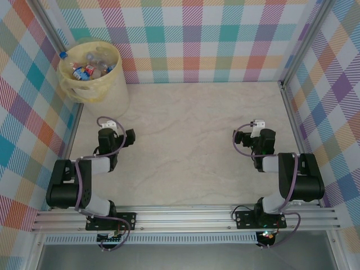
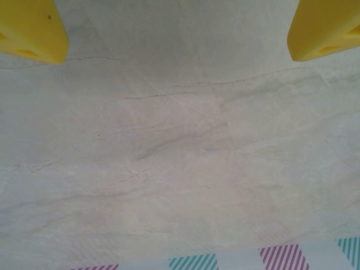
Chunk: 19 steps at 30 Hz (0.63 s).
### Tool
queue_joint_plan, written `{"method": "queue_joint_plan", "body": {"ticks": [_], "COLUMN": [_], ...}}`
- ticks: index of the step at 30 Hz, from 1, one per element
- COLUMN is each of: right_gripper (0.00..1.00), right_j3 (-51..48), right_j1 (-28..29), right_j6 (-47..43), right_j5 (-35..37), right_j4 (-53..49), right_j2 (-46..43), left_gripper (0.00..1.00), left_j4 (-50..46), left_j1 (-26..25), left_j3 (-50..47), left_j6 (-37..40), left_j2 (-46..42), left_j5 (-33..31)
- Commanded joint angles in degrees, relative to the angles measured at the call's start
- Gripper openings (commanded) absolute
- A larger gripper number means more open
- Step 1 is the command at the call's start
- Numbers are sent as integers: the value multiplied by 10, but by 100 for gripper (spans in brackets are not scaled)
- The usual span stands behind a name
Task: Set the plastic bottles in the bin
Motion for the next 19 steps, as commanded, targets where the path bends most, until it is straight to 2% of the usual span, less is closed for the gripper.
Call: {"method": "queue_joint_plan", "body": {"ticks": [1,2,4,5,19], "right_gripper": [100,100,100,100,100], "right_j3": [9,9,9,9,13], "right_j1": [3,4,4,4,4], "right_j6": [0,0,0,0,-4], "right_j5": [6,6,6,6,-2], "right_j4": [11,11,11,11,6], "right_j2": [1,1,1,1,2], "left_gripper": [100,100,100,100,100], "left_j4": [115,83,103,103,102], "left_j1": [-28,-36,-47,-47,-47], "left_j3": [-23,-17,-26,-25,-24], "left_j6": [33,28,17,15,14], "left_j2": [42,32,35,35,35], "left_j5": [-69,-99,-159,-165,-165]}}
